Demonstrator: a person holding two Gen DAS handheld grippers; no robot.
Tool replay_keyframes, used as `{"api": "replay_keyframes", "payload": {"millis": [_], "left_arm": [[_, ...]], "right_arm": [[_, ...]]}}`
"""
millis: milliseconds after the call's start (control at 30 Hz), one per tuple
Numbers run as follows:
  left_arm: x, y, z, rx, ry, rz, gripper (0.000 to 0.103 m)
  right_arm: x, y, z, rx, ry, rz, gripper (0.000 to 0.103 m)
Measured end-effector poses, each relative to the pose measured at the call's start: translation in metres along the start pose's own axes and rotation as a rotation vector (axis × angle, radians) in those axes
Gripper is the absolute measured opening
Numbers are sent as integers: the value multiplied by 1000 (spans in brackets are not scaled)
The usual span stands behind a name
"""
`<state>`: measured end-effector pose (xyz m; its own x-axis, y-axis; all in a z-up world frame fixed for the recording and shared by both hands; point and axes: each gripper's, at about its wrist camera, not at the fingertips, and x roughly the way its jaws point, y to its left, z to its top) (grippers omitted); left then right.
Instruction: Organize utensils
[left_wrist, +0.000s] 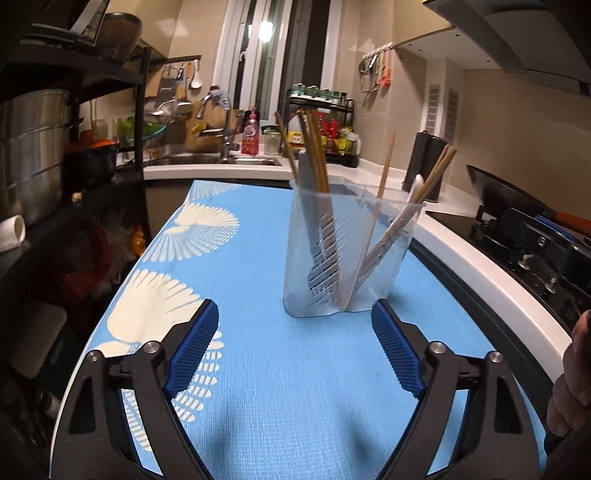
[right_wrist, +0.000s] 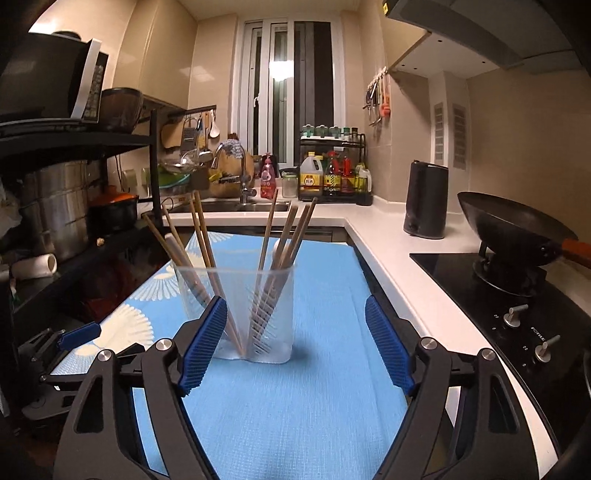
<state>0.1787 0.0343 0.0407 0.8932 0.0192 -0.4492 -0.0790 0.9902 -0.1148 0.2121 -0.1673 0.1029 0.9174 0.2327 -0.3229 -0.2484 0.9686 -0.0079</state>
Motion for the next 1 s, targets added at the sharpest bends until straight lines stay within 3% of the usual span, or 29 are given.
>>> {"api": "replay_keyframes", "payload": {"millis": [133,267,333,700,1000], "left_arm": [[8,-4,-5,6,-17,29,86],[10,-10,-6,5,17,60,87],[3,-12,-5,-3,20,71,95],[-20,-16,0,-23,28,79,95],[-13,-10,3,-22,23,80,95]], "right_arm": [[7,-8,-18,4,9,-2,77],[17,-19,-32,44,39,-14,77],[20,-18,-32,35,60,-23,77],[14,-19,-35,44,96,-21,77],[15,-16,-39,28,114,-29,77]]}}
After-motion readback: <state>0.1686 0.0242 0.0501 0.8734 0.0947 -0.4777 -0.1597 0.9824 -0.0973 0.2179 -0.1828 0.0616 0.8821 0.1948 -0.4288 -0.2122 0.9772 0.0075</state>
